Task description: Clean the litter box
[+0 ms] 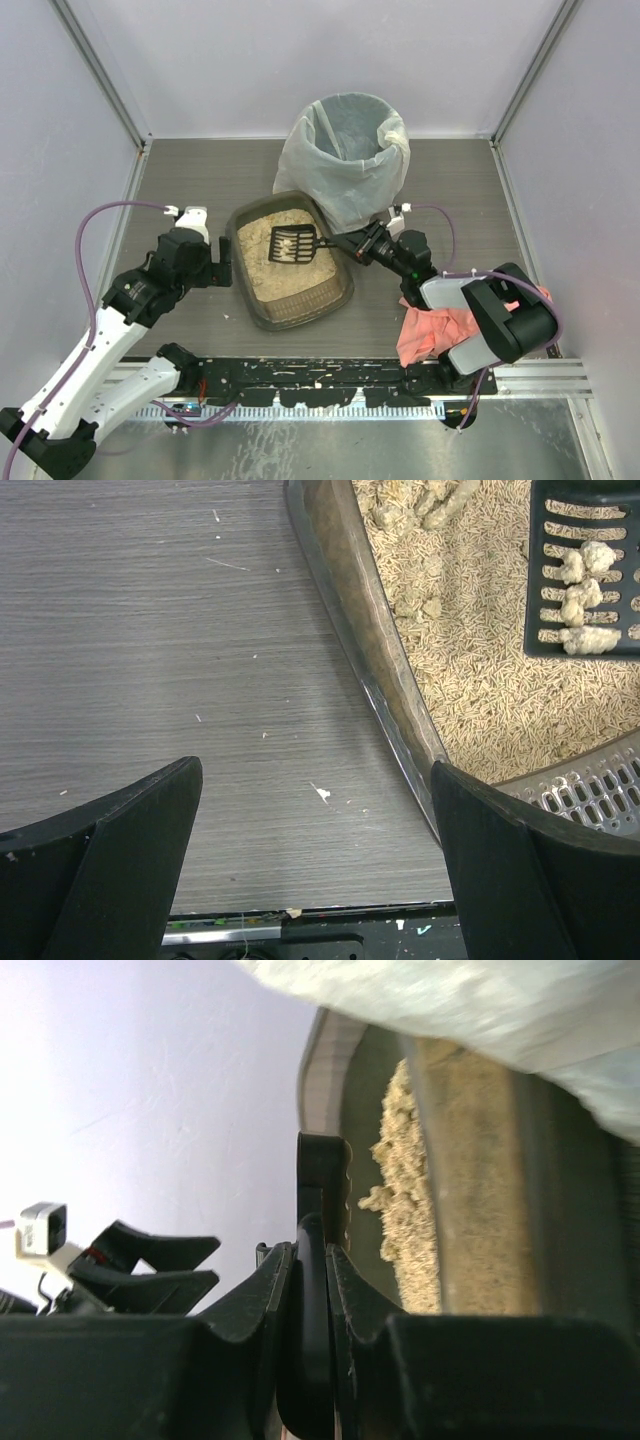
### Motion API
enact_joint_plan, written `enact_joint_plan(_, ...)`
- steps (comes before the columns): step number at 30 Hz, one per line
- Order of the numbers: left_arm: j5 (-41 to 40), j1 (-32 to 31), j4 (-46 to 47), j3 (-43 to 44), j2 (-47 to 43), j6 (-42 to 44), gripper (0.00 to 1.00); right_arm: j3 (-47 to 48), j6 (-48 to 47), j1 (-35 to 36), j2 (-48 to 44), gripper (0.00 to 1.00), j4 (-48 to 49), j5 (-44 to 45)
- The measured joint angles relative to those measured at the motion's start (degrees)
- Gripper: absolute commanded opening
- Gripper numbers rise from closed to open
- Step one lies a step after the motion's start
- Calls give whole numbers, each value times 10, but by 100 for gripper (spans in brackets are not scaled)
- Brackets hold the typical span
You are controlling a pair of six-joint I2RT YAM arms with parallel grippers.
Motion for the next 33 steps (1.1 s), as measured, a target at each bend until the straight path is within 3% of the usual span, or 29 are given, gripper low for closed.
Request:
enact_joint_plan(22,8,0,2,0,5,10,98,3,14,-12,16,1,33,-22)
enact_joint_plan(33,9,0,8,-3,6,12,98,23,9,-5,-5,1,-14,-29)
